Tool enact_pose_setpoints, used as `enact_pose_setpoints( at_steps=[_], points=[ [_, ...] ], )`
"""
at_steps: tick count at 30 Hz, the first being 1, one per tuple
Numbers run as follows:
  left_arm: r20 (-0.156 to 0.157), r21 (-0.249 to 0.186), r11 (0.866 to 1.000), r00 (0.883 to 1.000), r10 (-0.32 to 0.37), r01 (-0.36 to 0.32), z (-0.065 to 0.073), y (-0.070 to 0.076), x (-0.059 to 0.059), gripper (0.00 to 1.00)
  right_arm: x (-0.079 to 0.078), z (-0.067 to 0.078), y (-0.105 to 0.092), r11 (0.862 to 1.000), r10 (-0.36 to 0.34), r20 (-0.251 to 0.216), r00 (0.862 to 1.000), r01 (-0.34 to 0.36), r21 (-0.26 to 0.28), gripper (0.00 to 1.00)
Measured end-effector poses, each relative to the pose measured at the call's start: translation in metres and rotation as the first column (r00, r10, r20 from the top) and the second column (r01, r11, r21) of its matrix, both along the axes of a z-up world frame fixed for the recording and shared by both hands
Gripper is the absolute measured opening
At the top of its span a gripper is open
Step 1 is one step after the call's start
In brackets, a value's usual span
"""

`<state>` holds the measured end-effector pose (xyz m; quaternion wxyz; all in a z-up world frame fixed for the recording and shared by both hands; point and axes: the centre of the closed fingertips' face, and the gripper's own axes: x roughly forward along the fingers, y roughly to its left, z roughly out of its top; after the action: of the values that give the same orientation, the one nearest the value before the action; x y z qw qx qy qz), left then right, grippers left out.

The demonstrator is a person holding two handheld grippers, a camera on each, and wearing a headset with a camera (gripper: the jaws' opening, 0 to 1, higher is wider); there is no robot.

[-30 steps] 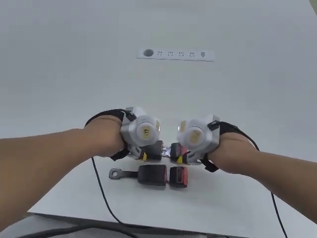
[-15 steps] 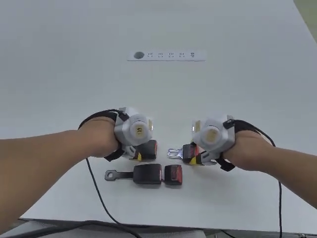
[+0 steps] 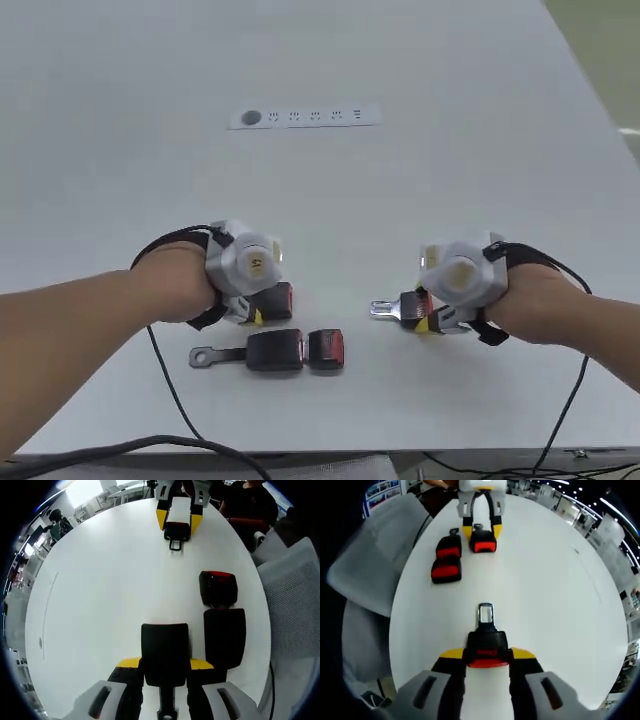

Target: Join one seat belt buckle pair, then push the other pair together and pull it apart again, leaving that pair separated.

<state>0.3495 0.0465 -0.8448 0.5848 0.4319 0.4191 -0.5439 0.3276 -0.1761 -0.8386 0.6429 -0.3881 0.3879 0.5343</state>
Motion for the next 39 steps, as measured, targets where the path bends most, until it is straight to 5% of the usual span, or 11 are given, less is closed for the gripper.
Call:
enact_pose_setpoints(
  at_steps=[8,10,18,23,27,30,31,36,39],
  points=[
    [0.008,-0.009,1.0,1.0,0.02,-0.02,0.0,0.001,0.001,0.34,0.001,-0.003,-0.014,0.999,-0.02,0.022,1.0,0.02,-0.033,0.37],
    [0.014,-0.004,1.0,0.999,0.029,-0.029,0.001,0.001,0.001,0.34,0.004,-0.003,-0.013,0.999,-0.022,0.053,0.998,0.024,-0.022,0.48],
    [0.04,-0.024,0.996,0.996,0.085,-0.084,0.005,0.011,0.001,0.38,0.008,0.012,-0.011,0.994,-0.104,0.084,0.991,0.102,0.032,0.59],
    [0.123,-0.078,0.984,0.978,0.166,-0.157,0.027,0.025,0.009,0.52,0.003,0.024,-0.012,0.974,-0.203,0.084,0.975,0.192,0.123,0.67],
    [0.161,-0.138,0.966,0.958,0.239,-0.218,0.047,0.04,-0.002,0.59,-0.011,0.037,-0.009,0.937,-0.289,0.06,0.955,0.27,0.221,0.7],
    [0.151,-0.161,0.953,0.948,0.282,-0.258,0.052,0.055,-0.018,0.62,-0.02,0.046,-0.01,0.923,-0.315,0.06,0.947,0.292,0.249,0.71],
    [0.138,-0.188,0.932,0.931,0.338,-0.311,0.055,0.06,-0.024,0.62,-0.024,0.049,-0.011,0.911,-0.34,0.049,0.939,0.316,0.264,0.71],
    [0.11,-0.289,0.866,0.885,0.453,-0.408,0.07,0.072,-0.044,0.68,-0.038,0.066,-0.014,0.877,-0.391,0.045,0.919,0.357,0.321,0.75],
    [0.106,-0.328,0.835,0.861,0.497,-0.442,0.078,0.078,-0.055,0.75,-0.047,0.073,-0.015,0.875,-0.391,0.057,0.919,0.352,0.331,0.79]
  ],
)
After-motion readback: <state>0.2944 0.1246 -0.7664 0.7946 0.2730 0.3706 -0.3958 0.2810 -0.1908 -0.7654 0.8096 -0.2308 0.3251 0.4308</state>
